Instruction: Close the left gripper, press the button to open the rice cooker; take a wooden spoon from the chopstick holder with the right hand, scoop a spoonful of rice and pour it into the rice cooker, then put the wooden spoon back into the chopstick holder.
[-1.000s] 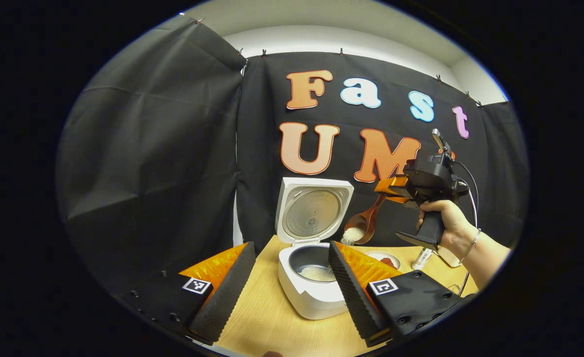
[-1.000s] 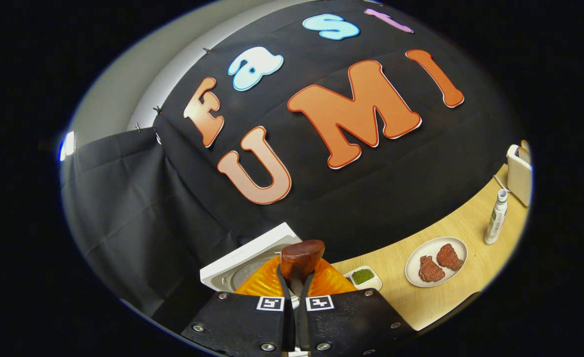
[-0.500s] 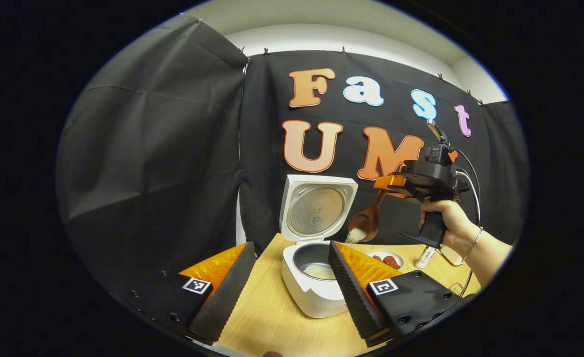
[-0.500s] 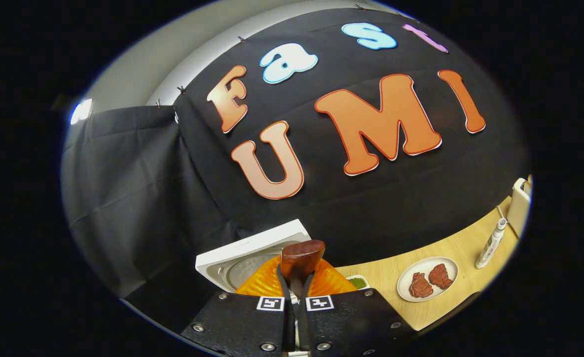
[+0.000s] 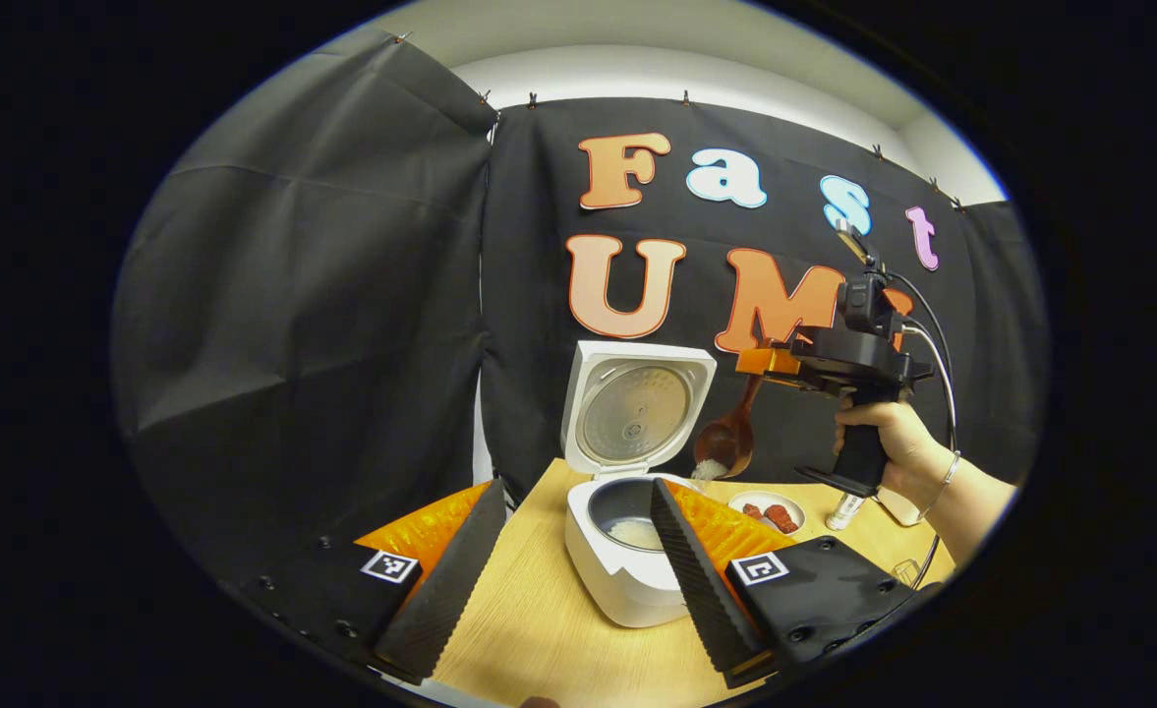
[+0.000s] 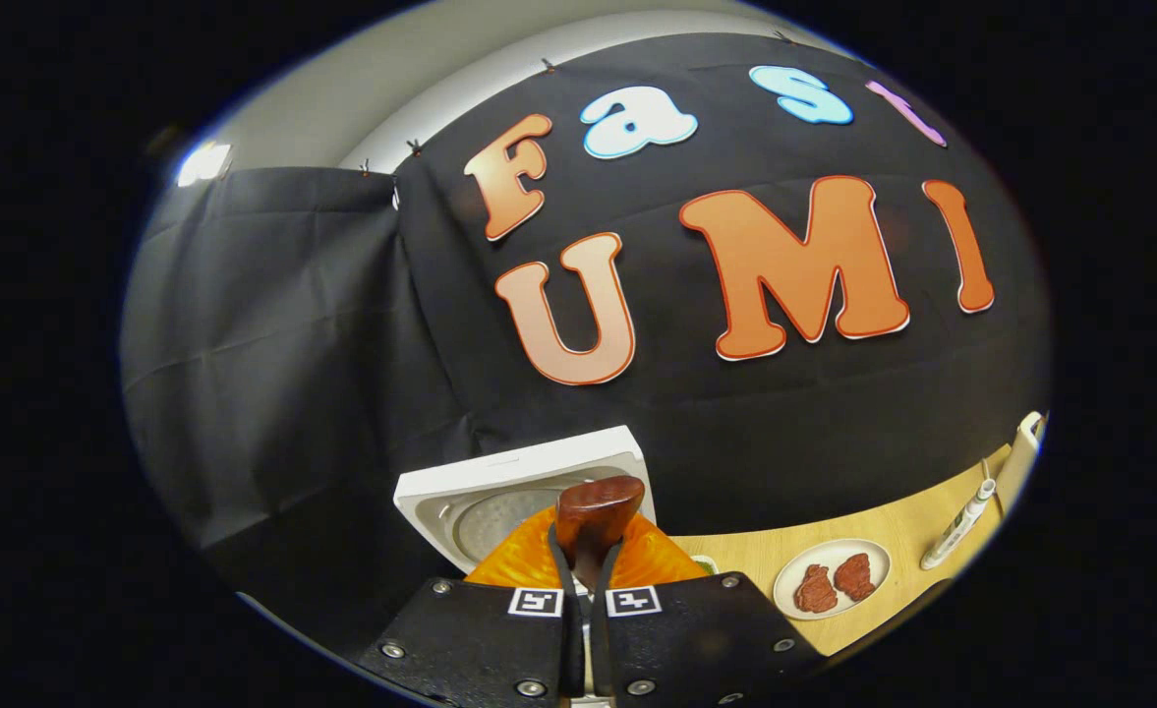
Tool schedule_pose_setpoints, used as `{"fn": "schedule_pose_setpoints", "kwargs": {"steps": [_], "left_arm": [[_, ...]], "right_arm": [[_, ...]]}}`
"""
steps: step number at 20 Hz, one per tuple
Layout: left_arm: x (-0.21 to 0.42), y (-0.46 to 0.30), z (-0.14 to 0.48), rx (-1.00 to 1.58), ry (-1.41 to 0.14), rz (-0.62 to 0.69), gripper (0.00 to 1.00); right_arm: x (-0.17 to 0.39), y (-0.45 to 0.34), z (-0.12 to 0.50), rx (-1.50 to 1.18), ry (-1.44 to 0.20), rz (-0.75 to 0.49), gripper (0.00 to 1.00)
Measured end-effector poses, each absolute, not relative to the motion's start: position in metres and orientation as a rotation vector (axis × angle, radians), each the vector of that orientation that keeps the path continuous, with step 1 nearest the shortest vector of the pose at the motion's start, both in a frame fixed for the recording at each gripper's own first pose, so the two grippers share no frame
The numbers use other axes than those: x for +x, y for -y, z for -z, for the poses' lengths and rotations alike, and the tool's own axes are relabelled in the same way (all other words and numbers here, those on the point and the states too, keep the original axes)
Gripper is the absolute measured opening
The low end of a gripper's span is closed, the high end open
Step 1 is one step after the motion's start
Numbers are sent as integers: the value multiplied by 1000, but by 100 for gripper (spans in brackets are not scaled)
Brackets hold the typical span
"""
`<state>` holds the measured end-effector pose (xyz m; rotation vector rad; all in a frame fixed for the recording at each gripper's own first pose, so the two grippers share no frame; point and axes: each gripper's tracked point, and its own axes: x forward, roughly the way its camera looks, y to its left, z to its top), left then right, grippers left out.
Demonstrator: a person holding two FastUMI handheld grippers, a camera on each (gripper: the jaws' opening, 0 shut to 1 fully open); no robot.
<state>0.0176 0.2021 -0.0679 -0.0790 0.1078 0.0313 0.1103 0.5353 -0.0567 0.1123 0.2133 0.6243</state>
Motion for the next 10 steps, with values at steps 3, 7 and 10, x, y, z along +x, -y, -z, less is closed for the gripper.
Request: {"fn": "schedule_pose_setpoints", "kwargs": {"steps": [3, 7, 10], "left_arm": [[16, -201, 70, -80, -110, -34, 100], [14, -200, 69, -87, -107, -30, 100], [11, -201, 69, -91, -103, -30, 100]], "right_arm": [[106, -540, 55, 77, -203, -645, 2], [100, -548, 49, 41, -181, -669, 2], [95, -550, 52, -3, -167, -685, 2]]}}
